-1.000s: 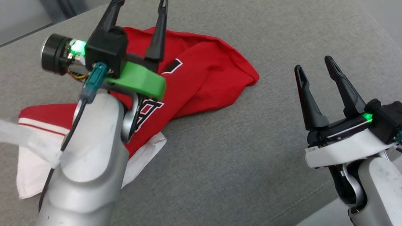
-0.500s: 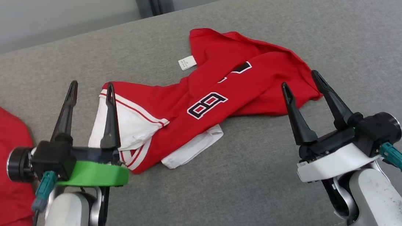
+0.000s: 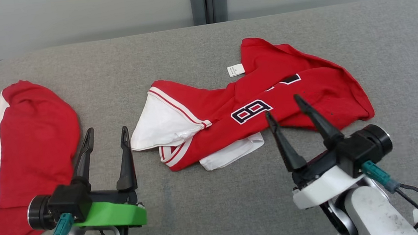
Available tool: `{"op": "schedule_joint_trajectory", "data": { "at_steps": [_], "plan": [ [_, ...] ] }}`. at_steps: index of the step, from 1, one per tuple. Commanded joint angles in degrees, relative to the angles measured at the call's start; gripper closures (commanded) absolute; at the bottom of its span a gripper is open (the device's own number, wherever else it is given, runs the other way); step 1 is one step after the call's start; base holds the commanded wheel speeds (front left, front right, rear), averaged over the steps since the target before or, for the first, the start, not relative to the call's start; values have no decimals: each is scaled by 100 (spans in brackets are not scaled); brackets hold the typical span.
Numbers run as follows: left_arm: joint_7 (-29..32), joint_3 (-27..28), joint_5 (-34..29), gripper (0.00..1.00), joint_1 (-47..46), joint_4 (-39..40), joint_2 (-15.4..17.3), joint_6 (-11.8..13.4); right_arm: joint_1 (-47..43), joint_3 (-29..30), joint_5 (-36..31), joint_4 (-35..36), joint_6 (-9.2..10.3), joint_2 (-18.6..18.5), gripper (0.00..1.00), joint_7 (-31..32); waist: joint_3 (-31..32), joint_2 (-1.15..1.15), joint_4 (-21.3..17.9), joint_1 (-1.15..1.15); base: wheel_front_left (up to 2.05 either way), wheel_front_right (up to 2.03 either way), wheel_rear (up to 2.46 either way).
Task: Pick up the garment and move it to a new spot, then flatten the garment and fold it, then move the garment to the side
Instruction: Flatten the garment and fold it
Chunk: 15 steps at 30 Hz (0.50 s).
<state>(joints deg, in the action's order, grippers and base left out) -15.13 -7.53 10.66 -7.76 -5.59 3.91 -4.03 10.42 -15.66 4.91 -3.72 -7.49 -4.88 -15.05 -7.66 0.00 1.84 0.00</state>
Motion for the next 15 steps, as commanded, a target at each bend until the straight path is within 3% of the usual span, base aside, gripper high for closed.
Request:
{"op": "schedule_joint_trajectory", "data": {
  "at_steps": [1,12,15],
  "plan": [
    [-3,15,-31,0,-104,-18,-28,-30,172,-228,-26,-91,0,-127,0,-19,-88,0,148,0,0,0,0],
    [-3,-258,62,0,-346,-265,-98,54,1613,-2393,358,-1394,0,-1426,0,-20,-492,0,908,0,0,0,0],
    [-3,-416,211,0,-392,-307,-98,119,2000,-2819,498,-1934,2,-1504,0,2,-599,0,1139,0,0,0,0]
  ]
}}
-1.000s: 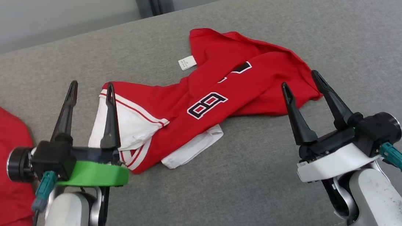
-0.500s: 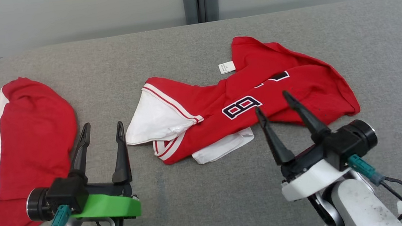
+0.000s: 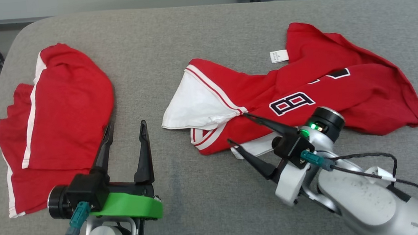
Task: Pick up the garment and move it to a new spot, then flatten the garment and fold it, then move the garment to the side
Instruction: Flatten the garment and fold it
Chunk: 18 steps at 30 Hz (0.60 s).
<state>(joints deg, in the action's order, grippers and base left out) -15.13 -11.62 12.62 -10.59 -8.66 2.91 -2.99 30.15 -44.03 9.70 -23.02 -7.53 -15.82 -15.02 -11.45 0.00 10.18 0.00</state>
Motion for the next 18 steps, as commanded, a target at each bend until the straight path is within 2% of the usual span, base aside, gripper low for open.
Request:
{"op": "schedule_joint_trajectory", "data": {
  "at_steps": [1,3,7,17,18],
  "plan": [
    [-2,-59,57,0,-117,-30,1,53,184,-118,77,-204,7,-392,0,24,-249,0,387,0,0,0,0],
    [-3,-152,165,0,-128,-87,1,84,394,-281,255,-498,7,-327,0,38,-298,0,521,0,0,0,0],
    [-3,-259,338,0,-173,-110,1,162,762,-571,422,-937,7,-444,0,25,-393,0,728,0,0,0,0],
    [-3,-447,500,0,-271,-84,1,285,1327,-1007,828,-1521,7,-478,1,-13,-522,0,951,0,0,0,0],
    [-3,-467,514,0,-285,-83,1,295,1365,-1015,918,-1578,7,-443,80,-12,-527,0,962,0,0,0,0]
  ]
}}
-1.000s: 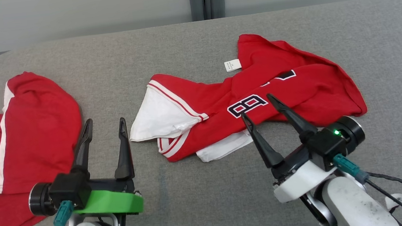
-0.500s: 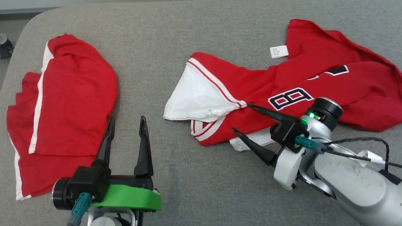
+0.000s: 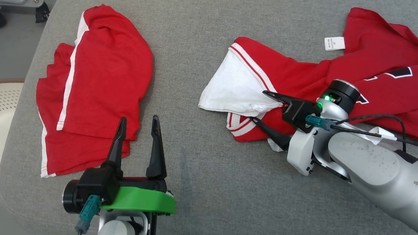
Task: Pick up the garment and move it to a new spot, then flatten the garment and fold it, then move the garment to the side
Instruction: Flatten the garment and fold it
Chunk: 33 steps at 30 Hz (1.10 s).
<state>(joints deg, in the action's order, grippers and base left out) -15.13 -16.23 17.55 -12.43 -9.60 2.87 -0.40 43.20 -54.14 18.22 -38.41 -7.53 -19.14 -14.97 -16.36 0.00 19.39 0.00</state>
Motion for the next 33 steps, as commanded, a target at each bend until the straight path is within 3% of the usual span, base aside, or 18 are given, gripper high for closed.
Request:
{"op": "schedule_joint_trajectory", "data": {
  "at_steps": [1,9,16,25,33],
  "plan": [
    [-3,-21,29,0,-107,9,4,37,113,-1,93,-66,7,-93,100,-19,-39,0,47,0,0,0,0],
    [-3,-131,62,0,-114,21,5,91,470,103,482,-62,7,-122,100,-29,-67,0,92,0,0,0,0],
    [-3,-295,139,0,-238,76,5,97,1405,593,643,-260,7,-562,100,-27,-288,0,224,0,0,0,0],
    [-3,-772,377,0,-471,146,5,152,2954,1215,239,-1256,7,-1240,100,-26,-636,0,672,0,0,0,0],
    [-3,-901,532,0,-480,206,4,249,3740,2349,-520,-1927,7,-1614,100,-27,-768,0,891,0,0,0,0]
  ]
}}
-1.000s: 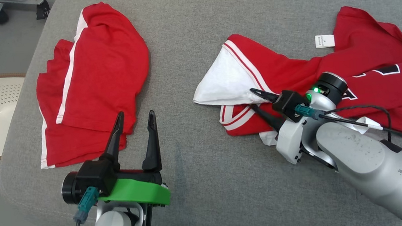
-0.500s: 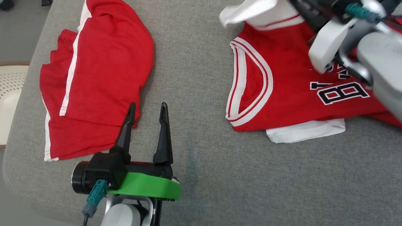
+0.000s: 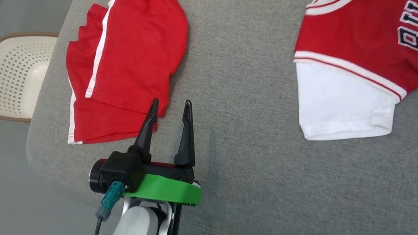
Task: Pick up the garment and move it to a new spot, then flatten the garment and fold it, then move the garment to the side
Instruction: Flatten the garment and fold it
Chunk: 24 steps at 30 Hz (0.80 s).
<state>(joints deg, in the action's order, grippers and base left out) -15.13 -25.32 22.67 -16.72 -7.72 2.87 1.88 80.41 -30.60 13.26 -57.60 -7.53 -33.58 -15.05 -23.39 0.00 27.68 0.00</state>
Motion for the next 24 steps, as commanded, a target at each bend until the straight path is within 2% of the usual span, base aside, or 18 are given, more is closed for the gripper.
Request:
{"op": "schedule_joint_trajectory", "data": {
  "at_steps": [1,2,6,13,19,24],
  "plan": [
    [-3,10,30,0,-49,28,4,23,54,138,-163,21,7,-177,73,-19,-81,0,62,0,0,0,0],
    [-3,14,35,0,-50,31,4,33,33,245,-245,52,7,-156,0,-19,-93,0,52,0,0,0,0],
    [-3,25,3,0,-77,2,4,43,-232,506,-336,-16,7,137,0,-19,-84,0,-86,0,0,0,0],
    [-3,213,-188,0,-168,-69,6,-17,-869,496,-231,222,7,472,0,-19,109,0,-601,0,0,0,0],
    [-3,479,-383,0,-104,-143,7,-93,-1747,537,161,978,7,662,0,-19,467,0,-1215,0,0,0,0],
    [-3,692,-496,0,34,-198,11,-198,-2791,991,518,1947,7,845,0,-19,752,0,-1784,0,0,0,0]
  ]
}}
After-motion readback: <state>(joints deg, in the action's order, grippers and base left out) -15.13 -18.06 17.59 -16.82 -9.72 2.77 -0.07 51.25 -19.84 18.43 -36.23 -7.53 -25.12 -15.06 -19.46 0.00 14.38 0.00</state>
